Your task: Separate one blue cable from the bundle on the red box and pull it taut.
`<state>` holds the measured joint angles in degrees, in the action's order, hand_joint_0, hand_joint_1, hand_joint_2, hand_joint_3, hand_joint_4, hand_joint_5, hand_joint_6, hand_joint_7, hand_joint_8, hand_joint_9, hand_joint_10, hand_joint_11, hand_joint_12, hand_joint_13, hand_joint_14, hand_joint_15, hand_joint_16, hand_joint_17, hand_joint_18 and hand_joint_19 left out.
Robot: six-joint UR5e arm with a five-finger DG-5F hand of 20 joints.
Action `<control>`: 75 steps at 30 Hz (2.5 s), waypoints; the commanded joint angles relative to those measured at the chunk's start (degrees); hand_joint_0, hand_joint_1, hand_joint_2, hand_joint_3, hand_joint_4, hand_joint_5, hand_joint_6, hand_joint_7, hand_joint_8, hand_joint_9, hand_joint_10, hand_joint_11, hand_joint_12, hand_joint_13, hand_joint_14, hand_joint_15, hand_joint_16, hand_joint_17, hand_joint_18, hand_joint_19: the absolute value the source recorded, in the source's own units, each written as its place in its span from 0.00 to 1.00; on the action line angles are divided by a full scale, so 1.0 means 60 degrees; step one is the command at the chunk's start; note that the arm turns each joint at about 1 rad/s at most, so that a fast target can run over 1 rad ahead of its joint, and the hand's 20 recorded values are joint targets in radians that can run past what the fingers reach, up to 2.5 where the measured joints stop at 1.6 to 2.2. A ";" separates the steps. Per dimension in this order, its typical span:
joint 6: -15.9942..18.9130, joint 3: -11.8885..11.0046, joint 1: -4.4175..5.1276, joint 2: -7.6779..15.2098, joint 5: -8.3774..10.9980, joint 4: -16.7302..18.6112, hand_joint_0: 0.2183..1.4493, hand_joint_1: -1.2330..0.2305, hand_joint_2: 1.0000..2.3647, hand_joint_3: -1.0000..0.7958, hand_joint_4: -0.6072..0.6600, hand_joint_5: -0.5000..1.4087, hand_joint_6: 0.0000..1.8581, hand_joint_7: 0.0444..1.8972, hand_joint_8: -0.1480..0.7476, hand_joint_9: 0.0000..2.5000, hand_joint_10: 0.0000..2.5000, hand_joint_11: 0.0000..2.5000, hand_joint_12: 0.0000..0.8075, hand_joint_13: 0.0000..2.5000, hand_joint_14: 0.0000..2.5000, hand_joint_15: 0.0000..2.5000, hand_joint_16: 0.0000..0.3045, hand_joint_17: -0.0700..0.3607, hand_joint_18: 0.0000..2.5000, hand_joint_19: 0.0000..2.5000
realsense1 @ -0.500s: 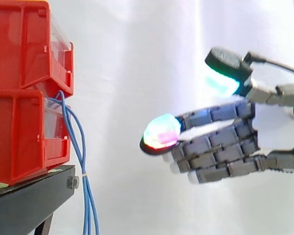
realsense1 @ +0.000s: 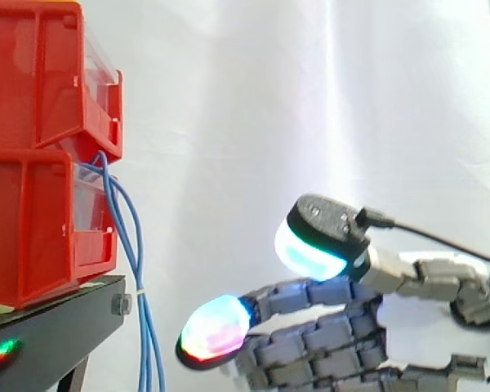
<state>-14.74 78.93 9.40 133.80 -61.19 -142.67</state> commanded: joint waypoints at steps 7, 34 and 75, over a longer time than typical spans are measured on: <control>0.0787 -0.1230 0.0118 0.1109 -0.0231 -0.0040 0.15 0.44 0.00 0.28 0.63 0.16 0.27 0.32 0.44 0.16 0.00 0.00 0.45 0.08 0.00 0.03 0.19 0.46 0.04 0.03; 0.0421 -0.1567 0.0396 0.1094 -0.0289 0.0356 0.24 0.36 0.00 0.33 0.65 0.22 0.27 0.59 0.47 0.28 0.00 0.13 0.42 0.20 0.00 0.11 0.14 0.38 0.18 0.16; 0.1813 -0.2197 0.0235 0.0171 -0.1168 -0.2955 0.29 0.34 0.01 0.50 0.59 0.18 0.45 0.53 0.53 0.34 0.01 0.24 0.48 0.27 0.00 0.15 0.16 0.41 0.26 0.18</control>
<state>-3.46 65.82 10.83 136.08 -68.23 -159.24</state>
